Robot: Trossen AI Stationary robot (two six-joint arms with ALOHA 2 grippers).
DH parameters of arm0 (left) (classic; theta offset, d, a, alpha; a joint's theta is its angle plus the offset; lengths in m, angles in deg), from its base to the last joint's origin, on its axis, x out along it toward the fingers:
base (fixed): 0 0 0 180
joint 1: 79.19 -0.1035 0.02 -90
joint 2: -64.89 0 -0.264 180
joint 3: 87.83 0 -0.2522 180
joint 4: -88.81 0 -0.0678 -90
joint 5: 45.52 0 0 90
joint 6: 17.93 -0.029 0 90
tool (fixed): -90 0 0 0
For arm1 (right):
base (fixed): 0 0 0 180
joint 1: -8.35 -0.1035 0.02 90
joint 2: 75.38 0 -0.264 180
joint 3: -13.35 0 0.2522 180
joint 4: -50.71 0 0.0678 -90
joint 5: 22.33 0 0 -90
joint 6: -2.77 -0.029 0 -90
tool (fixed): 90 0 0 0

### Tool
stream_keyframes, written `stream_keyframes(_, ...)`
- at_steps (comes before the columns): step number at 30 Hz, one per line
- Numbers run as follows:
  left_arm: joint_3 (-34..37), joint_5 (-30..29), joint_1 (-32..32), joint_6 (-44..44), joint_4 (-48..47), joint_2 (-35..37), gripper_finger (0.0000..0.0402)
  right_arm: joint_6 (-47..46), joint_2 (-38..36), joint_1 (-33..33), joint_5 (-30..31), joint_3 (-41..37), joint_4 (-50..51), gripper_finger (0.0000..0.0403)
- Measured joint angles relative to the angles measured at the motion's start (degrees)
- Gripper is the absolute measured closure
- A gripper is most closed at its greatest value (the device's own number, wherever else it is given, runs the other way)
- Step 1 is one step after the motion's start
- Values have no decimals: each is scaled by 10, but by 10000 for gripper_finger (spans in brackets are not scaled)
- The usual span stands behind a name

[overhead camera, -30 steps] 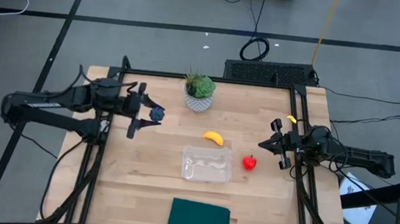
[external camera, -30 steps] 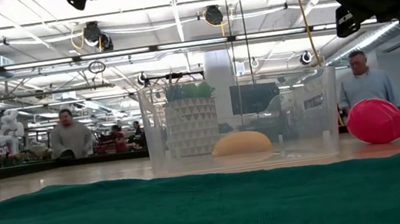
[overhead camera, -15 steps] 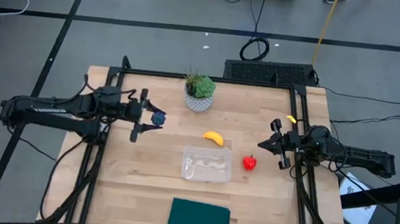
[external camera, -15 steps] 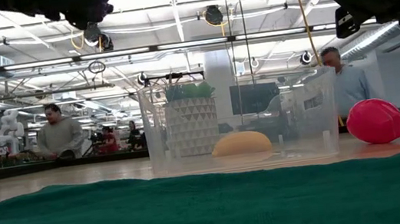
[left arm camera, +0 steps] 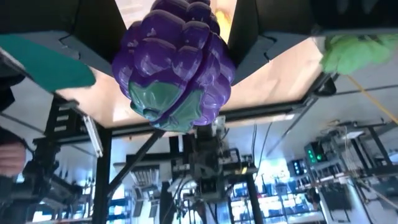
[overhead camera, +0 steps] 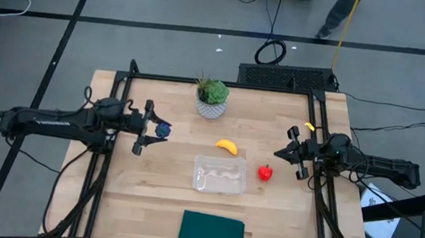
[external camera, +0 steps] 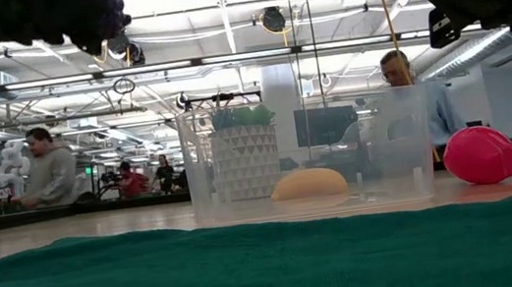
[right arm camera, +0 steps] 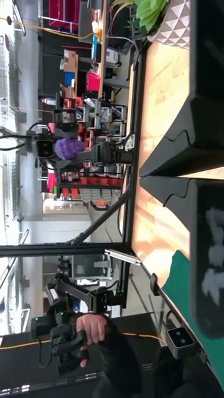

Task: Pick and placing Produce into tupperware
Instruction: Put the grapes into the transparent bin

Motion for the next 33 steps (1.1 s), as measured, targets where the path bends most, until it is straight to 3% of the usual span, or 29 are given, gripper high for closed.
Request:
stream_keyframes(11, 74, -9, 0, 14, 86, -1, 169, 0, 0, 0, 0, 0, -1, 403)
stream_keyframes(33, 75, -34, 0, 47, 123, -1, 170, 0, 0, 0, 0, 0, -1, 403)
